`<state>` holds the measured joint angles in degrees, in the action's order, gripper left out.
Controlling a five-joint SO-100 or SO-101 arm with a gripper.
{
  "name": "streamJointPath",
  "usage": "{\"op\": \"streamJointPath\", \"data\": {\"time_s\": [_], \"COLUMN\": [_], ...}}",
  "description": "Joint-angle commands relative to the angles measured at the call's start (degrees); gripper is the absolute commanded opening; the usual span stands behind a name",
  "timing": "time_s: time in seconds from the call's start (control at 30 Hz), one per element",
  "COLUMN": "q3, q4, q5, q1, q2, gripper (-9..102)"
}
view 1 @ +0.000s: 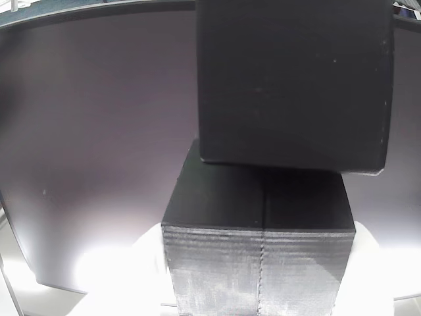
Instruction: Stack 3 Blocks on the chosen place.
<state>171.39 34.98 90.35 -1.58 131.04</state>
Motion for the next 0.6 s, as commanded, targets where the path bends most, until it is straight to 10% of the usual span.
{"op": "streamJointPath", "data": {"time_s": [0.0,0.57], "q3": [-1.8,-1.1], "q4": [1.5,1.8], "q5": [0.2,1.4], "q1": [-0.3,-1.1], "q2": [-0.3,-0.3], "gripper": [19,31]}}
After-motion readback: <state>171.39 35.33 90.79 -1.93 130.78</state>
